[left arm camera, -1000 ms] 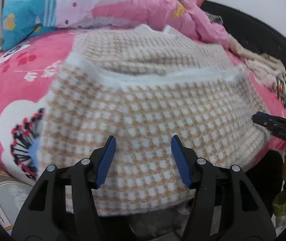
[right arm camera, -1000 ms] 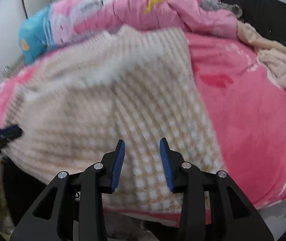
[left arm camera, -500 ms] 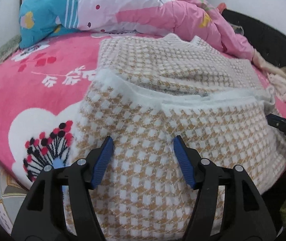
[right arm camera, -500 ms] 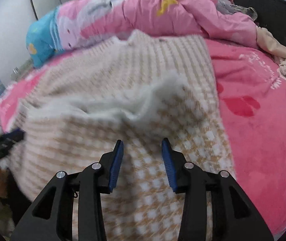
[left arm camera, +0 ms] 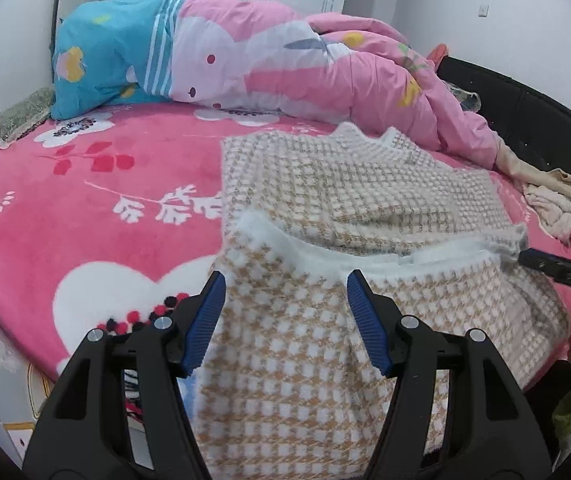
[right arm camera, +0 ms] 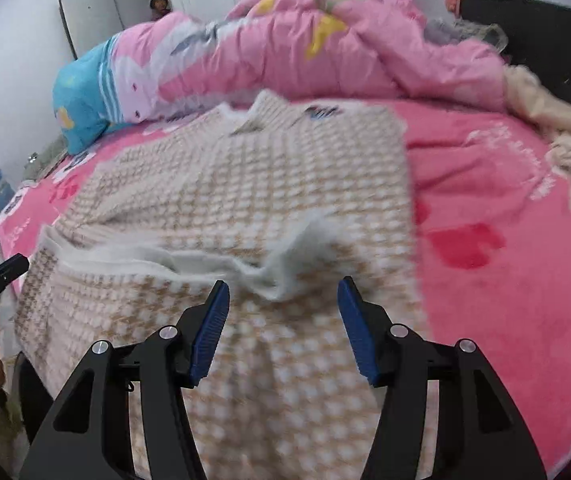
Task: Fold large clothes
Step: 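Open both grippers and press the folded coat flat, then pinch the folded hem edge with the left gripper while the right gripper pinches it too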
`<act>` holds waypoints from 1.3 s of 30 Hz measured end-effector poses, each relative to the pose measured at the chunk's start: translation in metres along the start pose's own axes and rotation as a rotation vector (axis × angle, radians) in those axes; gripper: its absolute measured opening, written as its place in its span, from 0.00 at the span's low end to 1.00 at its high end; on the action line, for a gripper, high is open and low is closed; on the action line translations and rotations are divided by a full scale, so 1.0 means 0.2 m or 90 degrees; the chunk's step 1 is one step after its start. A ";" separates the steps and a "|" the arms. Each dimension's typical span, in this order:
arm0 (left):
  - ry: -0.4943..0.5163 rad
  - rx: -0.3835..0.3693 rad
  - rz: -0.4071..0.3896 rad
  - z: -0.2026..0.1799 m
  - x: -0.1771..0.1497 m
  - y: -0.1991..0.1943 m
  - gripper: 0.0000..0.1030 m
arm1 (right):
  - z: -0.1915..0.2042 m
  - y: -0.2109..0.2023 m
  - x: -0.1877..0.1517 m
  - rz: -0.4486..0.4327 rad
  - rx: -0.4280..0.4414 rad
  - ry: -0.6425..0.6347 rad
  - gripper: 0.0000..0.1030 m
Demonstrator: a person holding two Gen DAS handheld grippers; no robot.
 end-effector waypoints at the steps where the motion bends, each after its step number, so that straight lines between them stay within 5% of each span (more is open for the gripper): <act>1: -0.002 0.000 0.005 0.01 0.00 0.01 0.59 | -0.02 -0.01 0.01 -0.001 -0.003 0.001 0.53; 5: -0.015 0.000 0.035 0.05 -0.02 0.07 0.59 | -0.08 0.03 0.03 0.029 -0.007 -0.020 0.53; 8: -0.022 0.018 0.042 0.08 -0.01 0.13 0.58 | -0.01 0.06 0.07 0.031 0.059 -0.008 0.53; 10: -0.032 0.026 0.049 0.10 0.00 0.17 0.49 | 0.01 0.08 0.08 0.029 0.059 -0.014 0.53; 14: -0.040 0.049 0.050 0.14 0.00 0.24 0.26 | 0.00 0.09 0.09 0.018 0.012 -0.018 0.07; 16: -0.021 0.055 0.044 0.14 0.01 0.23 0.08 | -0.03 0.04 0.10 0.001 0.014 0.004 0.04; 20: -0.009 0.027 -0.005 0.08 0.10 0.05 0.07 | -0.09 -0.16 0.14 -0.062 -0.008 0.034 0.02; 25: -0.012 -0.015 -0.064 0.05 0.21 -0.11 0.07 | -0.19 -0.29 0.19 -0.110 -0.062 0.048 0.02; 30: -0.035 0.000 0.011 0.13 0.13 0.14 0.08 | -0.18 -0.12 0.12 -0.026 -0.010 0.069 0.06; 32: -0.043 0.002 0.023 0.14 0.09 0.18 0.08 | -0.09 -0.07 0.08 0.003 0.016 0.061 0.38; 33: -0.041 0.004 0.020 0.14 0.08 0.18 0.08 | -0.05 -0.06 0.07 0.004 0.025 0.054 0.45; 39: -0.025 0.011 0.003 0.13 0.08 0.15 0.08 | 0.11 0.06 0.06 0.025 -0.025 -0.022 0.50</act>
Point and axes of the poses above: each gripper's, at about its wrist camera, not at the fingertips, and y roughly the way its jaws point, z to its left, x to its top, the point moved 10 cm from there along y, roughly the way its jaws point, and after that the axes turned 3 degrees about -z, right-handed, at the moved point
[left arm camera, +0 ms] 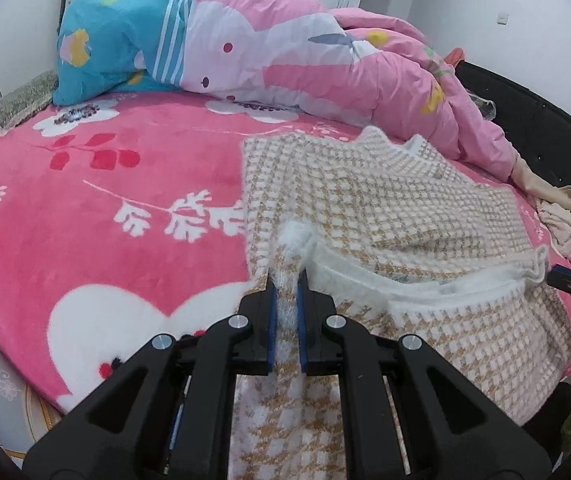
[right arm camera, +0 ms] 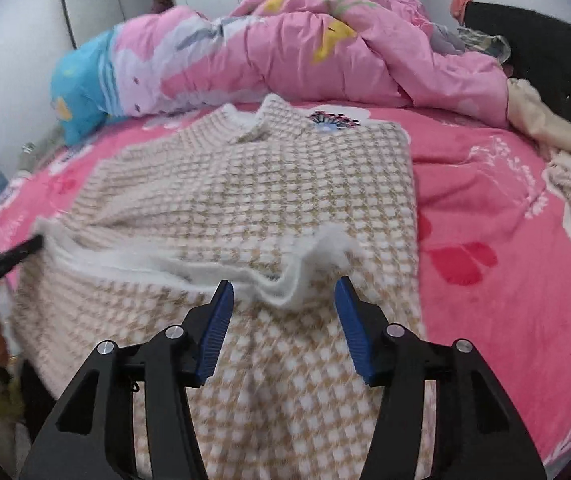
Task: Fold large clothes
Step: 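Pinch the folded hem edge with the left gripper while the right gripper pinches it too, then open both grippers and smooth the folded coat flat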
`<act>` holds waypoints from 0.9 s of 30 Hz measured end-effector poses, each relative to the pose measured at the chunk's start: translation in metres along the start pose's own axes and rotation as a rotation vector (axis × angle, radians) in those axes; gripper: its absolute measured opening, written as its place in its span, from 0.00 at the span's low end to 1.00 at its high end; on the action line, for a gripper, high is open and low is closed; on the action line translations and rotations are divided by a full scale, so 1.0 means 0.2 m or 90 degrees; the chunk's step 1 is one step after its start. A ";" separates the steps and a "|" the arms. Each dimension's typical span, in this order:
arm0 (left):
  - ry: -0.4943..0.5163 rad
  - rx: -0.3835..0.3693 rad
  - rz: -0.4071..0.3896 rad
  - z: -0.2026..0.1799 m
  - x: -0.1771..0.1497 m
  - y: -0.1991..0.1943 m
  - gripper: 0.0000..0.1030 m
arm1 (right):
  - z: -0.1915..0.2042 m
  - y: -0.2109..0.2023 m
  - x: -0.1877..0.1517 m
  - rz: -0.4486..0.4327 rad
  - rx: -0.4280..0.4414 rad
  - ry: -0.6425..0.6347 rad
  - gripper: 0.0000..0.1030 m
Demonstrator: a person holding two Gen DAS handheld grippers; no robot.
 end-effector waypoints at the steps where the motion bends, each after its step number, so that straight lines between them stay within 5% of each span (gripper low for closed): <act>1: 0.005 0.001 -0.005 0.00 0.01 -0.01 0.08 | 0.00 0.01 0.01 0.001 -0.002 0.004 0.50; 2: 0.012 0.001 -0.011 -0.01 0.01 -0.03 0.08 | 0.00 0.04 0.01 0.007 0.002 0.012 0.41; 3: 0.015 0.000 -0.016 -0.01 0.01 -0.04 0.08 | -0.01 0.06 0.01 0.010 -0.001 0.023 0.09; 4: 0.016 -0.004 -0.023 -0.02 0.01 -0.05 0.08 | -0.02 0.08 0.00 0.016 0.001 0.041 0.03; 14: 0.019 -0.043 -0.103 -0.06 0.12 -0.26 0.08 | -0.13 -0.35 0.12 -0.138 0.023 0.132 0.02; 18: -0.002 -0.038 -0.084 -0.05 0.15 -0.11 0.08 | -0.20 -0.21 0.18 -0.137 0.015 0.157 0.02; 23: -0.027 -0.014 -0.011 0.01 0.05 0.11 0.08 | -0.35 0.12 0.09 -0.048 -0.006 0.208 0.02; 25: -0.021 -0.005 -0.010 0.02 0.03 0.10 0.12 | -0.36 0.08 0.06 -0.056 0.044 0.249 0.07; 27: -0.013 0.000 -0.016 0.02 0.04 0.07 0.13 | -0.36 0.00 0.04 -0.065 0.045 0.242 0.40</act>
Point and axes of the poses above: each gripper's, at about its wrist camera, not at the fingertips, and y roughly the way its jaws point, z to its left, x to its top, the point moved 10 cm from there along y, roughly the way its jaws point, and after that the axes turned 3 degrees about -z, right-handed, at the moved point
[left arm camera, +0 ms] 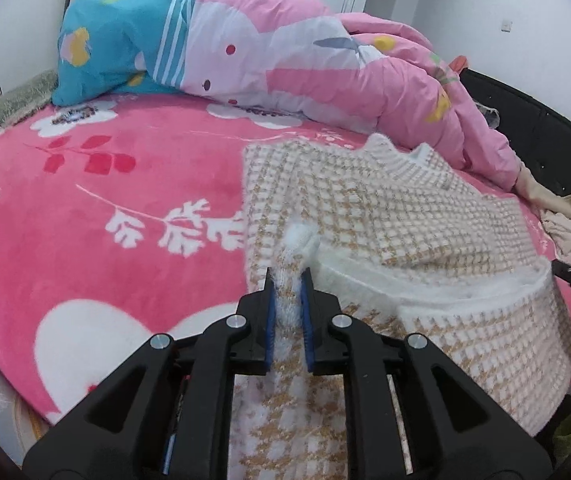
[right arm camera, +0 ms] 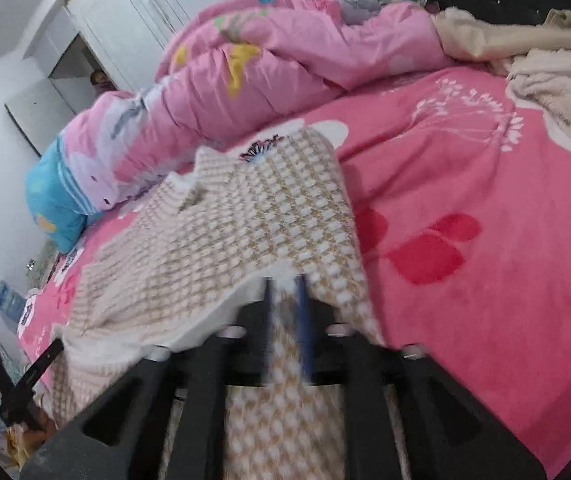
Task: Fold large clothes
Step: 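Open both grippers and smooth the folded coat flat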
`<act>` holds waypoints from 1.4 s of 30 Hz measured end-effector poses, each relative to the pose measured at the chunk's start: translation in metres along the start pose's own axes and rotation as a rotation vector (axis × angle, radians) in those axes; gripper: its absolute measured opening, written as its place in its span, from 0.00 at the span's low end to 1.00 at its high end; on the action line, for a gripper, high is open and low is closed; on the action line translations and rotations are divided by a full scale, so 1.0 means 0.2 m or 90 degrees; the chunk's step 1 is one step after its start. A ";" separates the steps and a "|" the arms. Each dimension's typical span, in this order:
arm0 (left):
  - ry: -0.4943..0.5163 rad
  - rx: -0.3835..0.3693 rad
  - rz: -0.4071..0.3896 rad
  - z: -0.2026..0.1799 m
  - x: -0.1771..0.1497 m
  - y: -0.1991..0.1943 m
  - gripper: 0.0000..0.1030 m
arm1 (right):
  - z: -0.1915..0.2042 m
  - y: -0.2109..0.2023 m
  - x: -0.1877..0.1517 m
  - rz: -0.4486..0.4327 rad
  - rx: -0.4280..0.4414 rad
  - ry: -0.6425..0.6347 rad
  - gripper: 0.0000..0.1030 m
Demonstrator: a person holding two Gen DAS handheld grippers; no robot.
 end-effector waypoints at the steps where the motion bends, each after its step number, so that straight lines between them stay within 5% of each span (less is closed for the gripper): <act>1: 0.002 0.003 0.001 0.00 0.00 -0.01 0.20 | 0.01 -0.06 -0.02 -0.001 0.002 -0.009 0.46; 2: 0.006 0.013 0.001 0.00 0.01 -0.02 0.28 | 0.03 -0.10 -0.03 0.000 0.009 -0.020 0.48; 4: 0.016 0.041 -0.015 0.01 0.03 -0.08 0.60 | 0.08 -0.18 -0.09 0.016 0.007 -0.062 0.50; 6: 0.021 0.059 -0.032 0.00 0.05 -0.15 0.66 | 0.12 -0.23 -0.15 0.032 0.010 -0.093 0.61; 10: 0.029 0.050 -0.042 -0.08 0.04 -0.27 0.81 | 0.29 -0.28 -0.34 0.085 0.017 -0.182 0.64; 16: 0.058 -0.008 0.049 -0.31 -0.17 -0.25 0.84 | 0.51 -0.24 -0.49 0.109 0.008 -0.259 0.74; 21: 0.109 0.032 0.138 -0.35 -0.39 -0.08 0.85 | 0.52 -0.13 -0.64 0.148 -0.044 -0.315 0.78; 23: 0.121 0.043 0.140 -0.34 -0.42 -0.05 0.88 | 0.46 -0.08 -0.68 0.168 -0.055 -0.294 0.85; 31: 0.117 0.037 0.139 -0.36 -0.43 -0.06 0.90 | 0.44 -0.20 -0.58 0.127 -0.072 -0.264 0.85; 35: 0.113 0.037 0.142 -0.36 -0.43 -0.05 0.91 | 0.39 -0.16 -0.63 0.148 -0.103 -0.268 0.85; 42: 0.103 0.041 0.146 -0.35 -0.43 -0.03 0.93 | 0.33 -0.10 -0.66 0.161 -0.082 -0.219 0.93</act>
Point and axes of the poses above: each gripper's, at about its wrist camera, not at the fingertips, and y roughly the way its jaws point, z to its left, x to its top, the point moved 10 cm from there along y, roughly the way its jaws point, and after that the axes turned 3 degrees about -z, right-handed, at the moved point
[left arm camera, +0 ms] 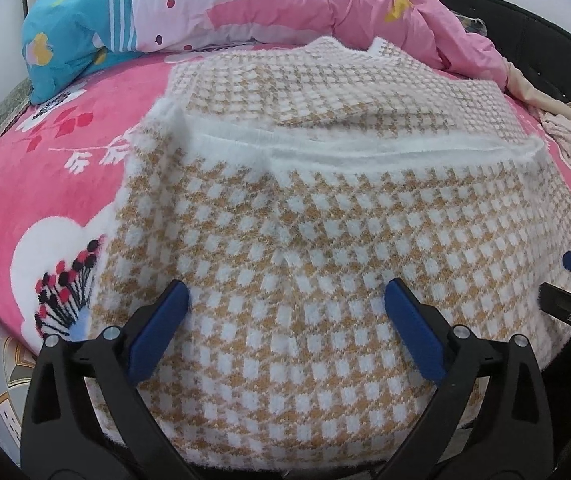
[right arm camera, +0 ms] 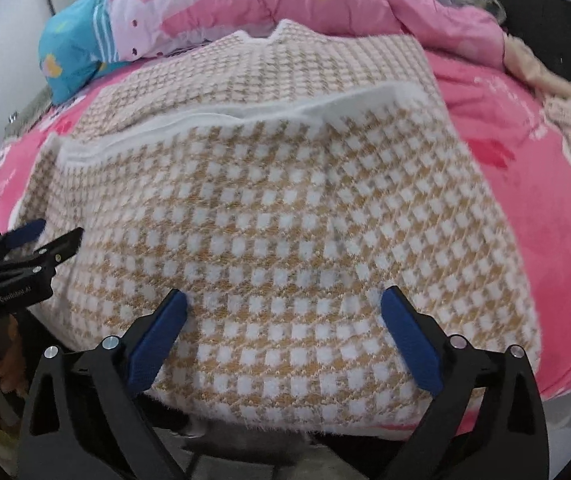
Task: Fold large clothes
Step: 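Open both grippers and smooth the folded coat flat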
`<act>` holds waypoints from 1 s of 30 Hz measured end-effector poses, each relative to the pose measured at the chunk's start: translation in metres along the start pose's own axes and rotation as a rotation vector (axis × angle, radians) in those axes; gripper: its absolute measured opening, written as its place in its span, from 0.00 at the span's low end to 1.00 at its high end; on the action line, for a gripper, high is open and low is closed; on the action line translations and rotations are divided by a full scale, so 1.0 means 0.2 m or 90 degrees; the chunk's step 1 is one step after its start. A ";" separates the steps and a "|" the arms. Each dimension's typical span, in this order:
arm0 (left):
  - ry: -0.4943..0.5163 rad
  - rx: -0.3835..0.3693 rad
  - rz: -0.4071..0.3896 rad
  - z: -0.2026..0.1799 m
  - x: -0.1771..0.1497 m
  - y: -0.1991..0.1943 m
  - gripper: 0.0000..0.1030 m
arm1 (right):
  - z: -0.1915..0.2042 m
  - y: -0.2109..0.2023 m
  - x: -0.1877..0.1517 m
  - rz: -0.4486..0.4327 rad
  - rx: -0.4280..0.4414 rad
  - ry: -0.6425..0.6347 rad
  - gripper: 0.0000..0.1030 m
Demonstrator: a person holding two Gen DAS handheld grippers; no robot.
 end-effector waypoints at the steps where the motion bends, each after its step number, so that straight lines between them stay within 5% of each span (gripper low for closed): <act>1: 0.002 -0.001 0.001 0.01 0.00 0.00 0.93 | 0.00 0.00 0.00 -0.001 -0.001 -0.002 0.93; 30: 0.024 0.013 0.035 -0.01 0.00 0.04 0.93 | -0.02 -0.02 -0.04 -0.014 0.032 -0.005 0.94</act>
Point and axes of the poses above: each gripper's, at about its wrist camera, not at the fingertips, and y roughly the way its jaws point, z to its left, x to its top, the point moved 10 cm from there along y, roughly the way its jaws point, and after that the axes turned 3 degrees about -z, right-handed, at the moved point
